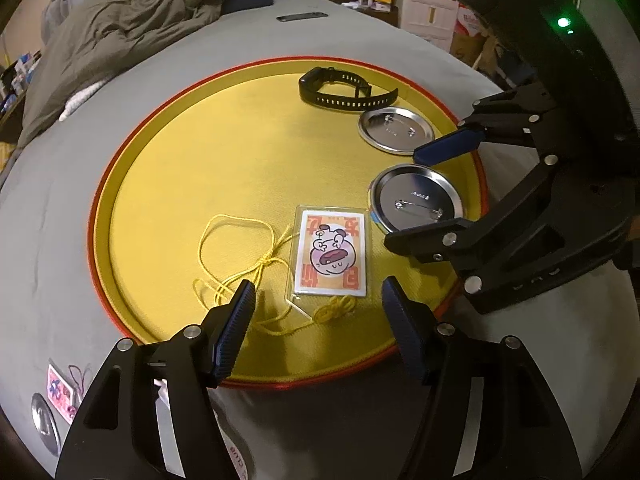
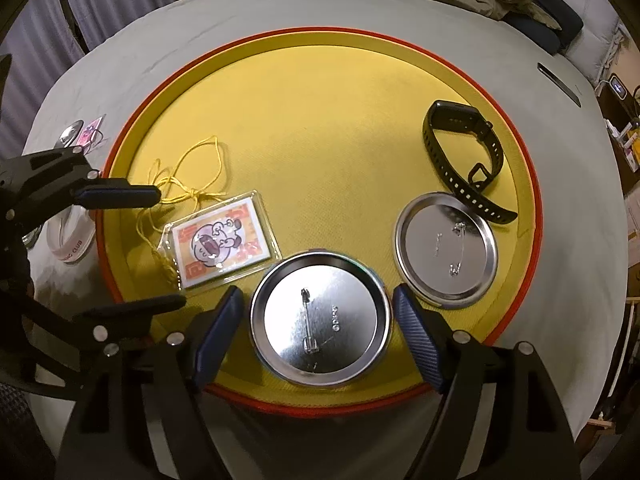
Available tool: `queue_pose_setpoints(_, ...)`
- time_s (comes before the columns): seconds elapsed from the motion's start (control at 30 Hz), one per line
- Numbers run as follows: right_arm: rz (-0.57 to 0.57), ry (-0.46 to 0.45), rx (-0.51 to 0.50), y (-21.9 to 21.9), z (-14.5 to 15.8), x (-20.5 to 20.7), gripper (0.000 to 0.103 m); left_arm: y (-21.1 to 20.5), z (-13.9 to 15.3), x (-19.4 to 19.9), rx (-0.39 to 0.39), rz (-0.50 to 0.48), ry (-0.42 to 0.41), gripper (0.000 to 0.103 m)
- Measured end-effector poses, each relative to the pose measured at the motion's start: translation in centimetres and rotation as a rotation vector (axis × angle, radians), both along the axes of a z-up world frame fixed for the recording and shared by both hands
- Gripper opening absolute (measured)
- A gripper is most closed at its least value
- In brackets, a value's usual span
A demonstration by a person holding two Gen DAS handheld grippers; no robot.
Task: Organize jewelry
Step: 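Open the right tool to drop the silver badge into the tray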
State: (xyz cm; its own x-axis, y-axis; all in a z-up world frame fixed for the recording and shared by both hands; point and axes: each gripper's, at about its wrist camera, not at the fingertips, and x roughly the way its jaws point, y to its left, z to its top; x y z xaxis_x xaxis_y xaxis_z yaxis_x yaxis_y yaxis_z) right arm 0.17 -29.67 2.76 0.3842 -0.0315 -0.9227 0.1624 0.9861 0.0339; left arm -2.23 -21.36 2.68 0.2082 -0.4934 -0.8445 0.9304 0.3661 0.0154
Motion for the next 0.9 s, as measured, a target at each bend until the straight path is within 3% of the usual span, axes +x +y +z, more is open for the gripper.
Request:
queue_pose_setpoints(0.03,-0.003,0.002,0.002,0.1,0.0,0.0,0.081,0.1,0.1,0.0,-0.003,-0.002,0.000,0.067)
queue_pose_setpoints(0.17,-0.013,-0.025,-0.015,0.4,0.8,-0.2,0.089,0.5,0.7,-0.1,-0.015,-0.013,-0.001,0.082)
queue_pose_setpoints(0.3,-0.036,-0.038,-0.040,0.6,1.8,-0.1,0.091,0.9,1.6,-0.1,-0.034,-0.031,0.008,0.086)
queue_pose_setpoints(0.37,-0.050,-0.047,-0.048,0.9,2.3,-0.1,0.094,1.2,2.3,0.1,-0.049,-0.031,0.018,0.094)
queue_pose_setpoints(0.7,-0.206,-0.107,-0.001,1.5,6.0,-1.2,0.094,4.9,6.2,1.8,-0.115,-0.033,0.006,0.098)
queue_pose_setpoints(0.9,-0.240,-0.139,0.002,4.2,8.2,-0.1,0.094,8.8,7.1,4.1,-0.098,-0.026,-0.007,0.098)
